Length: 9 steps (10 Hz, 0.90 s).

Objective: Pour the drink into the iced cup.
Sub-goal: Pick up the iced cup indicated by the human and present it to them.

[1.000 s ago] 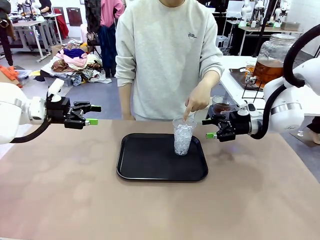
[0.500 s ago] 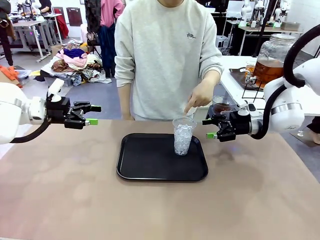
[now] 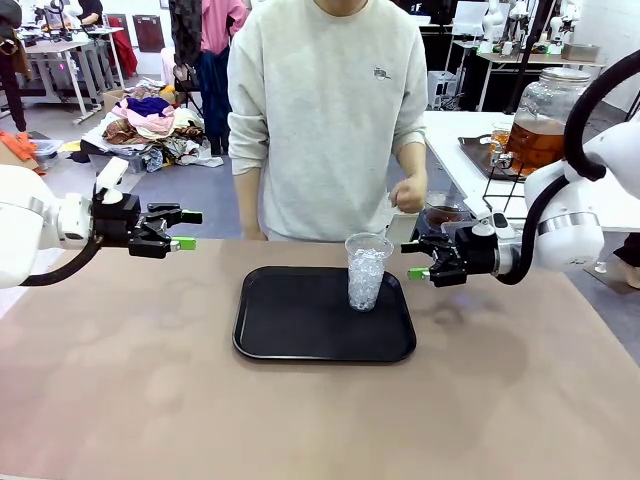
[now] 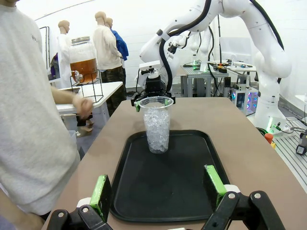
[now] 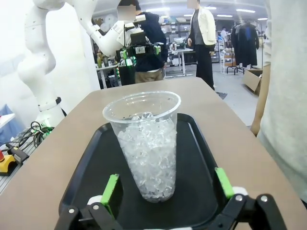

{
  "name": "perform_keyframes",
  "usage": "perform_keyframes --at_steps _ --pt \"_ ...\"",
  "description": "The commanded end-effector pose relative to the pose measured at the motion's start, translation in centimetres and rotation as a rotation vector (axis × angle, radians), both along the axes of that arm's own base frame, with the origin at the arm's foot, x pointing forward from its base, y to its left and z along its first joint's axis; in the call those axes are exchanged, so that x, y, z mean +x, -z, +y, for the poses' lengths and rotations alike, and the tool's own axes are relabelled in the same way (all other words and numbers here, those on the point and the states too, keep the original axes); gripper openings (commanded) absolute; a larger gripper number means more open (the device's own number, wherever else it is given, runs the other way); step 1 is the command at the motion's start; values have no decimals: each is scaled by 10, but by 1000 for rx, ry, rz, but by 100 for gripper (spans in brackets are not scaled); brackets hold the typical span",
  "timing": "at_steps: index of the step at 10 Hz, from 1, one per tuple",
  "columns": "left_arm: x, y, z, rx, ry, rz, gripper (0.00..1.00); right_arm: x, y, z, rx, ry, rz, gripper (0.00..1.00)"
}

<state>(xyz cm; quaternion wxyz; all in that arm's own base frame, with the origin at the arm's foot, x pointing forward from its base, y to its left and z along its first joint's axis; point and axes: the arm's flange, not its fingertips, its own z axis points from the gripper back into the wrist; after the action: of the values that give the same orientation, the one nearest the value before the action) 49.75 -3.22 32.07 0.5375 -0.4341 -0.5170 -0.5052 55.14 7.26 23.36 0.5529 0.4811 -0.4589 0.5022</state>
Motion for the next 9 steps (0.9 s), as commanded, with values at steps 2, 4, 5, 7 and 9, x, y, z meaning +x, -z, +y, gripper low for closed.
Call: perform_keyframes --at_steps 2,4,5,7,9 --pt "0 -2 -1 -7 -7 -3 100 -9 9 15 57 16 -2 100" --pt "0 -2 -1 -7 -7 -3 100 -14 12 22 54 9 -3 100" --pt "0 -2 -1 -7 -7 -3 100 -16 13 25 54 5 -4 100" --pt "0 -2 -1 -7 -7 -3 100 -16 14 32 48 -8 -5 100" --pt "0 -2 -1 -7 -7 -3 100 -16 16 38 43 -16 -8 100"
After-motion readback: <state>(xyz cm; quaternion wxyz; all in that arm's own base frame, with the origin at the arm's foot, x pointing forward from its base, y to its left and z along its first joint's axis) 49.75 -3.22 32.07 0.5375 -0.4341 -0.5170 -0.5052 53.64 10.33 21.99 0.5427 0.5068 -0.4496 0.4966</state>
